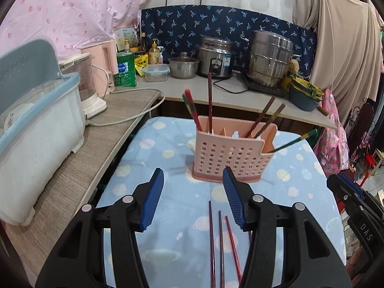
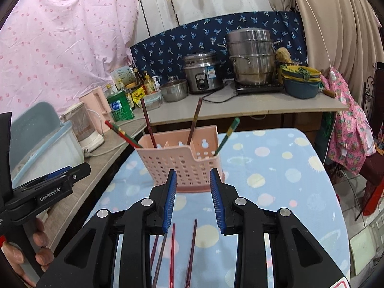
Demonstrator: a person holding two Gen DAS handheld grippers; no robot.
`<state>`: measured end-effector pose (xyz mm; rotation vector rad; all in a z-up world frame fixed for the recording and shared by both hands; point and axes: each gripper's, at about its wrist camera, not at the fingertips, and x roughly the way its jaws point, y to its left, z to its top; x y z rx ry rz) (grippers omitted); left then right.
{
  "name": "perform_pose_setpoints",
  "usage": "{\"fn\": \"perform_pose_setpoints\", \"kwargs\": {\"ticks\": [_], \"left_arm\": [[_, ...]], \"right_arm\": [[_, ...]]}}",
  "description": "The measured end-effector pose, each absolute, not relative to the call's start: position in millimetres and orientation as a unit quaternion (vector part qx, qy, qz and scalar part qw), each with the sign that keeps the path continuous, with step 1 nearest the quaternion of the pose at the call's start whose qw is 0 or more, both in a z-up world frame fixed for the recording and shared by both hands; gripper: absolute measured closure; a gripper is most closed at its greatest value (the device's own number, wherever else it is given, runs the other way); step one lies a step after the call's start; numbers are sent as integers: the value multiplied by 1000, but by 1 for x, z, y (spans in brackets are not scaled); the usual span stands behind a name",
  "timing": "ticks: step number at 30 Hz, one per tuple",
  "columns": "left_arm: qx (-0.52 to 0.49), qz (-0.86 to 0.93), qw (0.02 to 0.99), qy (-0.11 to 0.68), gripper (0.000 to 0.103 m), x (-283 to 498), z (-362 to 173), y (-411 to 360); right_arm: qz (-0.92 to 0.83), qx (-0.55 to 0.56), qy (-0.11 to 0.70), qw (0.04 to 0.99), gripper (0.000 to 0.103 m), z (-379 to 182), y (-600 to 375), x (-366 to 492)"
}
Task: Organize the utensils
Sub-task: 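Withdraw both open tools back over the remaining chopsticks, then close the right tool on a dark red chopstick while the left tool grasps another dark red chopstick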
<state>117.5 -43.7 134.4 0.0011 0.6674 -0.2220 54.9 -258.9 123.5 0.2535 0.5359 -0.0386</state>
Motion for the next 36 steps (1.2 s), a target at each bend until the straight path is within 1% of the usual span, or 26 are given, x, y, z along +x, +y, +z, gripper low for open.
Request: {"fn": "perform_pose_setpoints", "kwargs": {"ticks": [12, 22, 30, 36], "left_arm": [[9, -110, 916, 385, 54, 90, 79, -33], [13, -109, 895, 432, 54, 64, 32, -27], [18, -107, 882, 459, 54, 48, 7, -26], [22, -111, 874, 472, 54, 41, -6, -29]], "right_arm": [[-29, 107, 320, 941, 75, 69, -249, 21], [-13, 110, 384, 917, 75, 14, -229, -7], [-6, 97, 423, 901, 75, -21, -211, -24], [-2, 87, 433, 897, 75, -32, -201, -31]]}}
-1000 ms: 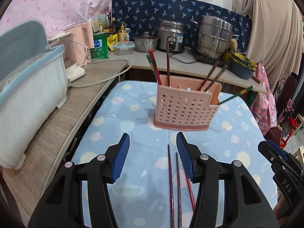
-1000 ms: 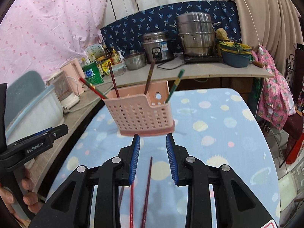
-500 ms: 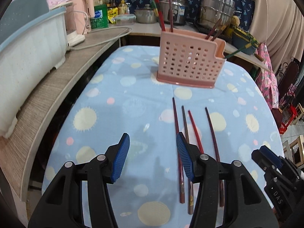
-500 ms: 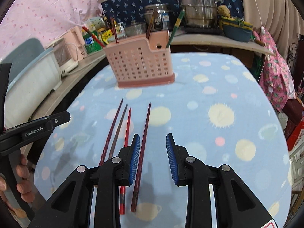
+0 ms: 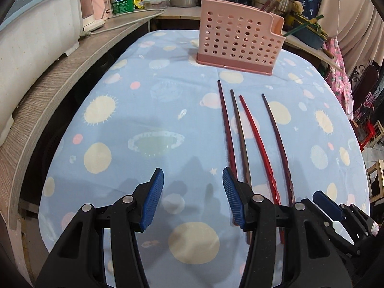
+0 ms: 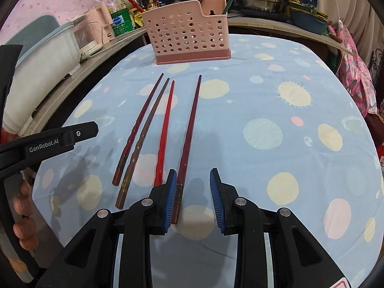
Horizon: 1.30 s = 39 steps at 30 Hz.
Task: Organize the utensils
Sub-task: 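Close the right tool on a dark red chopstick while the left tool grasps another dark red chopstick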
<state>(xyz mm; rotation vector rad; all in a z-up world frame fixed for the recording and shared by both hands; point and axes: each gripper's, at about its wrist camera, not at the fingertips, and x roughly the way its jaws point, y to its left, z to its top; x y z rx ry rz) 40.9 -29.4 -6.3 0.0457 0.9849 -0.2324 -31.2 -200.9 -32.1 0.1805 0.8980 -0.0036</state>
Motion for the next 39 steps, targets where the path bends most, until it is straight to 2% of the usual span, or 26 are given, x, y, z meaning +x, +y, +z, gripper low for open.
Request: {"fn": "perform_pose_setpoints", "kwargs": {"ticks": [21, 23, 33, 39], "left_arm": [[28, -117, 862, 493, 53, 32, -23, -35], [28, -116, 862, 493, 50, 32, -24, -35], [27, -118, 860, 495, 46, 31, -26, -35], [28, -124, 858, 497, 46, 27, -28, -39]], "right_arm": [[-5, 72, 442, 894, 75, -46, -192, -35], [-8, 71, 442, 894, 79, -46, -192, -36], [-19, 53, 437, 898, 87, -47, -192, -37], [-21, 58, 437, 897, 96, -47, -199, -38]]}}
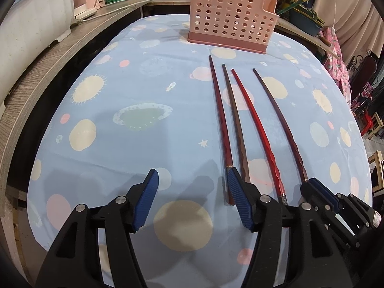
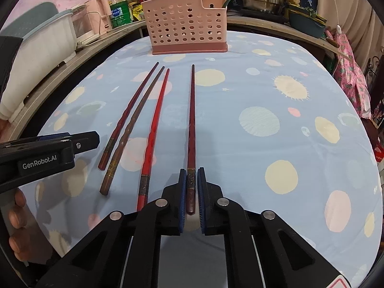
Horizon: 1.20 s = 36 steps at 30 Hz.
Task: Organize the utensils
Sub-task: 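Close the right tool on a dark red chopstick while the left tool grasps another dark red chopstick, then lift both held chopsticks and carry them over the pink basket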
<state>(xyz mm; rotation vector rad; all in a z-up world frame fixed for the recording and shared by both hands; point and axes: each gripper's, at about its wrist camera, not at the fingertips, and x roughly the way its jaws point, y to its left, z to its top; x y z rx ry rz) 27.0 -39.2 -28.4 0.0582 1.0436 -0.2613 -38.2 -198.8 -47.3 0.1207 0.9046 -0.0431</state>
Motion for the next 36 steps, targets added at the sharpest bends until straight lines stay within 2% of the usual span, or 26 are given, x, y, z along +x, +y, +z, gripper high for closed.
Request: {"fn": "perform_pose_setpoints", "kwargs": {"ticks": [5, 16, 18, 22, 25, 28, 29, 36], "left_arm": [[28, -136, 855, 500, 43, 23, -30, -44], [37, -139, 851, 505, 44, 23, -40, -53], [37, -136, 849, 510, 51, 25, -42, -52], [43, -132, 852, 505, 56, 26, -42, -51], [49, -128, 855, 500, 66, 27, -42, -50], [53, -126, 857, 498, 83, 28, -42, -49], [51, -127, 856, 499, 95, 29, -41, -48], [36, -135, 851, 507, 96, 29, -40, -43]], "right_arm": [[-25, 67, 436, 897, 96, -48, -205, -43], [-27, 72, 439, 895, 96, -48, -210, -48], [-27, 72, 439, 895, 96, -48, -210, -48], [-28, 72, 439, 895, 96, -48, -209, -48], [-27, 71, 439, 895, 96, -48, -210, -48], [-28, 69, 439, 896, 96, -48, -209, -48], [-27, 69, 439, 895, 96, -48, -209, -48], [-26, 72, 441, 894, 96, -45, -210, -49]]}}
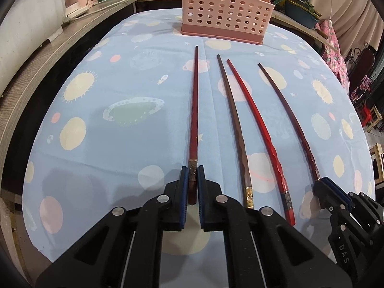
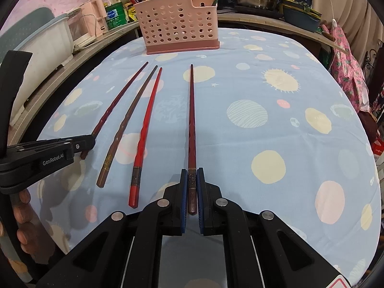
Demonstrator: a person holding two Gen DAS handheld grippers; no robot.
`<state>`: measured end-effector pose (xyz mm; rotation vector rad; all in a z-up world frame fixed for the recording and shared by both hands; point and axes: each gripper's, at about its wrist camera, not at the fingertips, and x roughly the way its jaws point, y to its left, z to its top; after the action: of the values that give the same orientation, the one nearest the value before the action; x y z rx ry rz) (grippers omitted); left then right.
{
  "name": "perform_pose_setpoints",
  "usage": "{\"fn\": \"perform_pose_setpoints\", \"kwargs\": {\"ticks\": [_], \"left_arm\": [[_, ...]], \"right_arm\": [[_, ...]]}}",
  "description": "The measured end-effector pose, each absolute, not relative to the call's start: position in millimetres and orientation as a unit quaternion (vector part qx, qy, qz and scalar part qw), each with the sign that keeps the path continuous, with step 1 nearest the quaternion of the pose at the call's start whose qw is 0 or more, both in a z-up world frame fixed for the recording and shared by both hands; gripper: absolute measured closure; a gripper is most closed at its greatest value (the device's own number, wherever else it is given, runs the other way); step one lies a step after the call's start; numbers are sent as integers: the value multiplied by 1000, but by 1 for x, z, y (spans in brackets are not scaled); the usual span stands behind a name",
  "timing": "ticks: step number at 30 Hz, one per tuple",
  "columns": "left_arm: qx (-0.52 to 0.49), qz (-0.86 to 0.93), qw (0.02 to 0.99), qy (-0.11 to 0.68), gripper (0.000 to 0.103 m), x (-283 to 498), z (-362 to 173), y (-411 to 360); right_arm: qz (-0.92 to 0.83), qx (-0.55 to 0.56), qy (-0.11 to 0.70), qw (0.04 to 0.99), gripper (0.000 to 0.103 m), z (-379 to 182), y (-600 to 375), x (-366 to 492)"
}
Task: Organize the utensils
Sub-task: 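Lift both held chopsticks and carry them over the pink basket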
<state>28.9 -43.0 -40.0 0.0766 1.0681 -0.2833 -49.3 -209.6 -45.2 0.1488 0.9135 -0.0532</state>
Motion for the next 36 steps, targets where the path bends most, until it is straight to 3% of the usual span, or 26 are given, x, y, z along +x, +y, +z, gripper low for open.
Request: {"fn": "perform_pose_setpoints", "kwargs": {"ticks": [10, 36], "left_arm": [[9, -135, 860, 491, 96, 25, -9, -26], [-55, -159, 927, 336, 96, 92, 170, -8]], "right_arm": [[-24, 90, 403, 911, 96, -3, -222, -52], [-17, 129, 225, 966, 96, 163, -265, 11]]}}
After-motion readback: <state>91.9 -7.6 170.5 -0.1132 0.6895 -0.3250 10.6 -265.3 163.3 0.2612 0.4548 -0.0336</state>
